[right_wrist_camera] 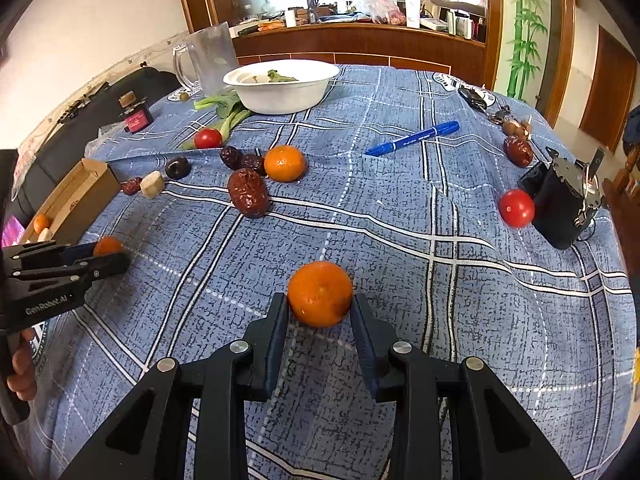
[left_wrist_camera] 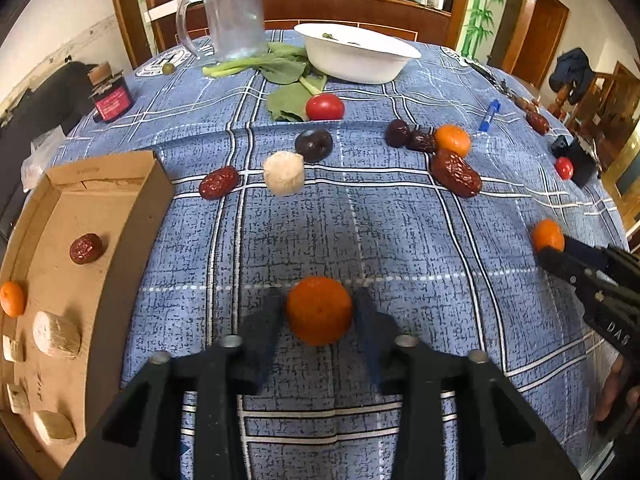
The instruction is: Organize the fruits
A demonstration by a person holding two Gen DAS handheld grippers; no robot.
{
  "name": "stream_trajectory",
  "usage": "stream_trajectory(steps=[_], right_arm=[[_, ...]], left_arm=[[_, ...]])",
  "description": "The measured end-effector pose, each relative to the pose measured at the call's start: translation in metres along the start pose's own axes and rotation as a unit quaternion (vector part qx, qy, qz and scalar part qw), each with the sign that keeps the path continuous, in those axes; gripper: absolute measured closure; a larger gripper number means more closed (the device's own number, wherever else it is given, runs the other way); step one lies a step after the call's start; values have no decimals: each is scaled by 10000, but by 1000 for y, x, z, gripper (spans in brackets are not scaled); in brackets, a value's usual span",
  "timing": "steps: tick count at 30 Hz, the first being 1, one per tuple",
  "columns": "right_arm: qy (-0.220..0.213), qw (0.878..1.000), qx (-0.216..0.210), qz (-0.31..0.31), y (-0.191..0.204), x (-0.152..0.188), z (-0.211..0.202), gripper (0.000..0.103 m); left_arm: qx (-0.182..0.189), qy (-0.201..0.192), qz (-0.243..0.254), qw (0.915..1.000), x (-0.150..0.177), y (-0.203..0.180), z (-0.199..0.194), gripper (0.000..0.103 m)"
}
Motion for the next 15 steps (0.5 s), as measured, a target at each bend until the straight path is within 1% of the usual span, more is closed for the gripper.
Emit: stream_trajectory(steps=[2,3,4,5,10,13,15], right_arm=[[18,10000,4,18,0,0,1,68],[1,10000,27,3,1,0,1,69],[-2,10000,61,-24,2,1,0,70],[-7,10000,69,-22,2,1,-1,70],[-200,9998,16,19,6,6,-23,70],[-263,9996,35,13,12,7,-35,69],[-293,9996,55,6,18,10,-43,69]], left_arm=[[21,-26,-42,10000,0,1,0,61],[22,-22,-61,10000,1,3,-2,69],[46,-10,-100,9999,1,4,-3,75],[94,29,-160,9998,2,7,-6,75],[37,72,-277,9996,15,15,-22,75],[233,99,-318,9992,26,17,-36,75],[399,47,-327,9987,34,19,-48,75]])
Point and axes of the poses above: each gripper's, at about its wrist camera, not at the fingertips, and z roughly the way its jaws point, y to its left, x to its underside, the point moved 1 cm from there along z, roughly the way its jaws point, and after that the axes turned 5 degrees about -z, right-handed, at the moved point
